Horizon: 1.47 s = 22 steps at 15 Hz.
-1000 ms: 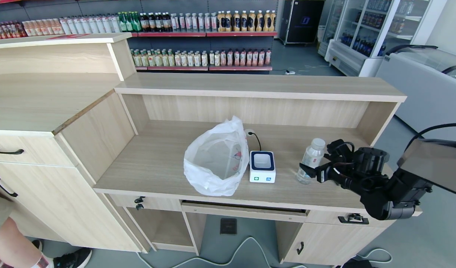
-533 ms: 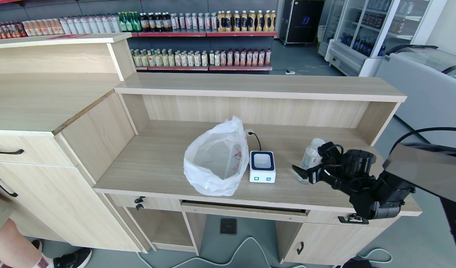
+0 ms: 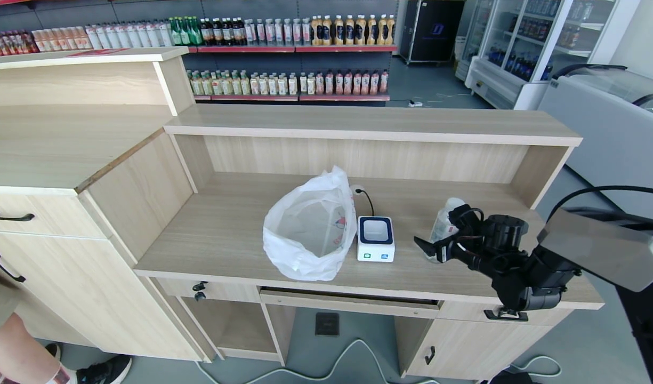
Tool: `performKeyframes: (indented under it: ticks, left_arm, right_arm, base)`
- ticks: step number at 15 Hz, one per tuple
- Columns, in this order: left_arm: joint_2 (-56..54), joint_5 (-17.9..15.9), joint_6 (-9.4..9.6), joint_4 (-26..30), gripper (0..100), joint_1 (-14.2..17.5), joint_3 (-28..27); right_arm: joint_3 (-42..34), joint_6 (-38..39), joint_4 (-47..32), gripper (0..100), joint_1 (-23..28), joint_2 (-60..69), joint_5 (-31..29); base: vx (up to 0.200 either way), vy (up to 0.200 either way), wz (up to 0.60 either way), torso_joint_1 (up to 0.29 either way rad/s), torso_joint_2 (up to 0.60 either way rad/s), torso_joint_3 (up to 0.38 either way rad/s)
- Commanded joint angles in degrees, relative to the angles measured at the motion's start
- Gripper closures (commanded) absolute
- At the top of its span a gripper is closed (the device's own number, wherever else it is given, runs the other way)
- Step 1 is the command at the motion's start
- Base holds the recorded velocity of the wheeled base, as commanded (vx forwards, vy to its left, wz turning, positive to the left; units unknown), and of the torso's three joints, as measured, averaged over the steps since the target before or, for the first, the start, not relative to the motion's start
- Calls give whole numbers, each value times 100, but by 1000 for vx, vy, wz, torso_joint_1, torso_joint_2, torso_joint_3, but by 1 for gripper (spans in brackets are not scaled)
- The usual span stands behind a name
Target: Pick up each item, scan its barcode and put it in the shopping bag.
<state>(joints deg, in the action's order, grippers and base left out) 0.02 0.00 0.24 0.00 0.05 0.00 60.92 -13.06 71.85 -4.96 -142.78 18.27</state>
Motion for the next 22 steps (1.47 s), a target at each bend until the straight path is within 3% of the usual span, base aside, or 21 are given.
performKeyframes:
  ticks: [1,8,9,22]
  left_arm:
    - [-2,0,2,0,0,4,0]
    - [-2,0,2,0,0,4,0]
    - [-2,0,2,0,0,4,0]
    - [-2,0,2,0,0,4,0]
  right_arm:
    - [263,5,-4,0,-14,-136,10]
    - [764,102,-215,0,-93,-251,27]
    - [773,102,-207,100,-101,-259,27]
    - [694,374,-198,100,-101,162,-17]
  base:
    - [0,0,0,0,0,0]
    - [0,0,0,0,0,0]
    - [0,0,0,0,0,0]
    - [0,0,0,0,0,0]
